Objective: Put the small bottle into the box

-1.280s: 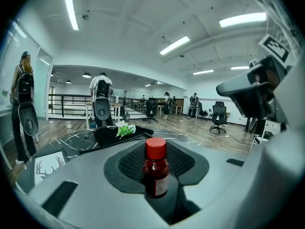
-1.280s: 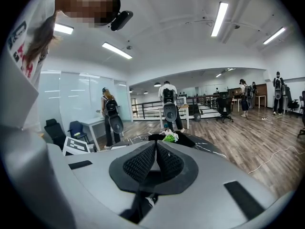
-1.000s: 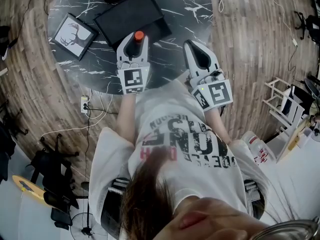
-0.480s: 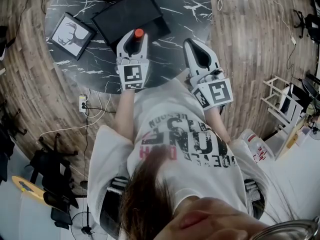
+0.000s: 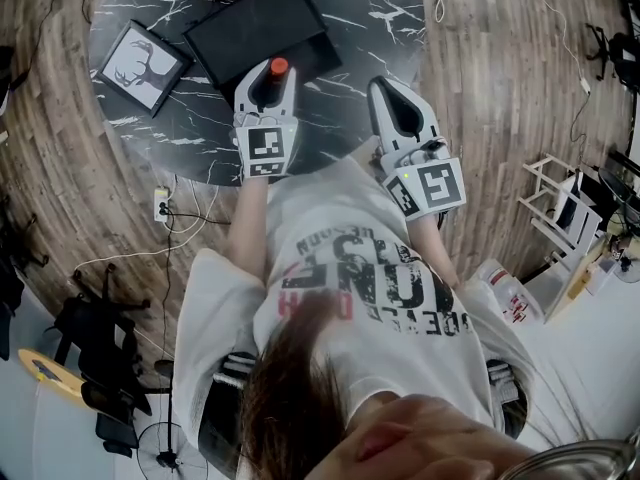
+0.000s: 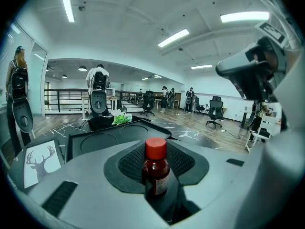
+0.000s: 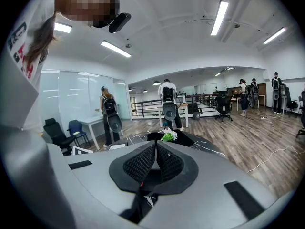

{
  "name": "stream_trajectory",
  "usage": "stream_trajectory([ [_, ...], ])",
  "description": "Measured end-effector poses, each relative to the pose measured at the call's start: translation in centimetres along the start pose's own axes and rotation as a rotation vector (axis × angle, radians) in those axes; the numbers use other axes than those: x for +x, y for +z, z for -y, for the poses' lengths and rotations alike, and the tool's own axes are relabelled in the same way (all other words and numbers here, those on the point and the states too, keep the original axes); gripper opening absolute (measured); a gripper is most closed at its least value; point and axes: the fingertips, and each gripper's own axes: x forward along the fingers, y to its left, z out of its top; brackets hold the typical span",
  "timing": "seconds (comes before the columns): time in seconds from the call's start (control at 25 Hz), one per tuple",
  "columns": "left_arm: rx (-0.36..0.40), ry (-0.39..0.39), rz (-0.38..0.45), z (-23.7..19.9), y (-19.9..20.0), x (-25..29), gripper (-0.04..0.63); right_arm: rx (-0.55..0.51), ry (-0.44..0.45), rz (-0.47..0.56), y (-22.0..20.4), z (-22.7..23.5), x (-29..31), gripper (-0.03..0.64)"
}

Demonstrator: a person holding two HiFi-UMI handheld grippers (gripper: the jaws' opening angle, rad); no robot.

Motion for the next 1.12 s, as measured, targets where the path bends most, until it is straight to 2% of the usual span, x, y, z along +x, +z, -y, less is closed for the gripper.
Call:
stream_trajectory([
  [0.52, 0.017, -0.015, -0.044, 0.2, -0.4, 0.2, 0.132, 0.0, -0.001, 0.004, 0.0, -0.3, -0.3, 0.009],
  [0.76, 0.061, -0.018, -0.079, 0.5, -0.7, -0.1, 0.132, 0.001, 0.003, 0.006, 0.0, -0.8, -0.4, 0.009],
  [1.12, 0.074, -0.01, -0.122, 0.6, -1.2, -0.7, 0.132, -0.002, 0.001, 0.013, 0.2, -1.1, -0.7, 0.009],
])
